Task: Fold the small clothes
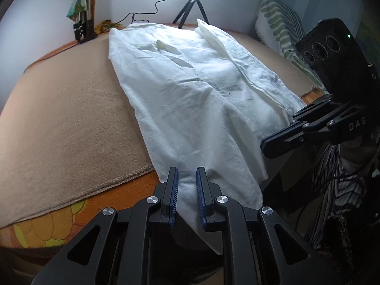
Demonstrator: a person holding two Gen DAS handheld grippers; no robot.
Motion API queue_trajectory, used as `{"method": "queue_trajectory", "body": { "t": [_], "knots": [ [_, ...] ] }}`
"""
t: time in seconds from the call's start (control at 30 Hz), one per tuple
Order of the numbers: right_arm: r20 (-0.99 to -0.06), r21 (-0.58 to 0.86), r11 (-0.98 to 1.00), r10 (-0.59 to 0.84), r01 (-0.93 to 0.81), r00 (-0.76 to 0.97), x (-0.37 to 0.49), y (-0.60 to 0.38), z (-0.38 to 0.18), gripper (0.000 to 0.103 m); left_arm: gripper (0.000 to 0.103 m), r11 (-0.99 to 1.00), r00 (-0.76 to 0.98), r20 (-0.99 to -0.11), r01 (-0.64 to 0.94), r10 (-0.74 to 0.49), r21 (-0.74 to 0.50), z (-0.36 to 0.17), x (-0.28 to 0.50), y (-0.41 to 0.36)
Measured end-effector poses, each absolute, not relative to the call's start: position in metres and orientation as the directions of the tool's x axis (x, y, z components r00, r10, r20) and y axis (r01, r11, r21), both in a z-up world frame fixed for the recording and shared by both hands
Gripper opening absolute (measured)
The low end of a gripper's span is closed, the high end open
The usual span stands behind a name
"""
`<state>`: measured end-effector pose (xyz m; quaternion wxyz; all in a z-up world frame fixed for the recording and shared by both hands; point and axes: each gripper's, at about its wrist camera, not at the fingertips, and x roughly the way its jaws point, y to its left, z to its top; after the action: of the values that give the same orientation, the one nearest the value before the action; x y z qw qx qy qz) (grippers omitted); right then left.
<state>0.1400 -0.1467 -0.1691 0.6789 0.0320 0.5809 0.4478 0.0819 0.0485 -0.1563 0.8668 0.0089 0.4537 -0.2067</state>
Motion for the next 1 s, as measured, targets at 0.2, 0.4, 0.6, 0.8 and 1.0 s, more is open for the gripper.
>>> {"method": "queue_trajectory", "body": {
  "t": [0.2,0.4,0.6,0.8,1.0],
  "knots": [
    [-0.739,0.568,0.602,0.674,-0.56,-0.025,0.142,-0.183,-0.158,0.023,0.014,0.907,0.556,-0.738,0.376,-0.383,-0.188,-0.133,0.076,0.045],
    [-0.689,0.57,0.634,0.716,-0.522,0.116,0.154,-0.219,-0.136,0.028,0.014,0.858,0.497,-0.768,0.497,-0.404,-0.13,-0.148,0.081,0.002],
    [-0.642,0.565,0.66,0.728,-0.495,0.24,0.163,-0.264,-0.107,0.031,0.015,0.837,0.476,-0.776,0.534,-0.415,-0.12,-0.153,0.075,-0.017],
    [-0.636,0.503,0.733,0.672,-0.458,0.378,0.178,-0.313,-0.089,0.039,0.021,0.808,0.498,-0.747,0.583,-0.44,-0.088,-0.137,0.061,-0.043],
    [-0.654,0.516,0.78,0.625,-0.353,0.426,0.196,-0.367,-0.097,0.039,0.052,0.769,0.521,-0.697,0.635,-0.492,-0.068,-0.119,0.062,-0.091]
  ]
}}
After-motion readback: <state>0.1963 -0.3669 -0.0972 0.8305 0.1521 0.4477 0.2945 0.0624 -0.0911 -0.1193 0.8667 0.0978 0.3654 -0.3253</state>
